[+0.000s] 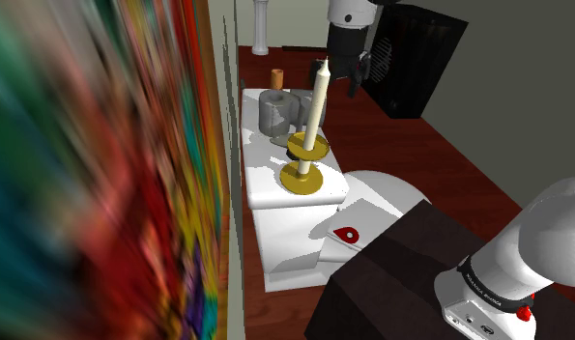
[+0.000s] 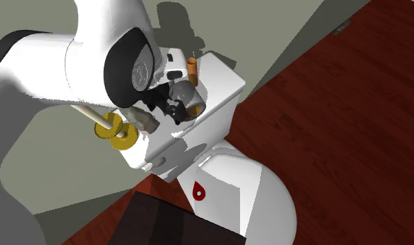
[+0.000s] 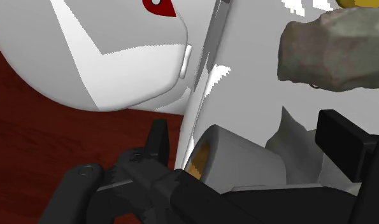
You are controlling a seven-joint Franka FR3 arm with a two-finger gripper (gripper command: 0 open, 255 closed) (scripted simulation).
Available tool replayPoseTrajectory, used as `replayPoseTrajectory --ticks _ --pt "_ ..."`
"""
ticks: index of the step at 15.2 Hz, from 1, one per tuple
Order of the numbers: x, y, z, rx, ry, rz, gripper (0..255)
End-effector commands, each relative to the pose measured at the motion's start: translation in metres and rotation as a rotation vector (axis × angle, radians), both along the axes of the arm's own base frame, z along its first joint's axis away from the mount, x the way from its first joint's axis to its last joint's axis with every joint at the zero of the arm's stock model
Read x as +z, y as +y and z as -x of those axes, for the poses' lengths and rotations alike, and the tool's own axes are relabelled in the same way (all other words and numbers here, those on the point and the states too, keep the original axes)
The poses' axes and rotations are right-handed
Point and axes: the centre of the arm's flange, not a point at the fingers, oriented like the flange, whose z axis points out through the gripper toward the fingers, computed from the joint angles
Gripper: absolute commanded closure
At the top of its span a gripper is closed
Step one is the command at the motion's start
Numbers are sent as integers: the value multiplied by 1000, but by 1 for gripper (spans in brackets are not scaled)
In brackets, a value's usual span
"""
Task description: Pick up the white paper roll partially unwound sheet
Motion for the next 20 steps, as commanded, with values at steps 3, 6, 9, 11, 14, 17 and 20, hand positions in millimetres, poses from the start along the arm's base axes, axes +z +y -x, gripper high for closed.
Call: replayPoseTrajectory --ticks 3,6,9,11,14,17,20 --pt "-9 34 -42 -21 22 -29 0" --pt "-18 46 -58 -29 30 -39 0" --pt "-34 46 -58 -29 30 -39 0" --pt "-44 46 -58 -29 30 -39 0" --pt "-53 46 -58 -29 30 -39 0" --pt "-52 46 -58 -29 30 -39 255" --pt "-53 46 -58 -29 30 -39 255"
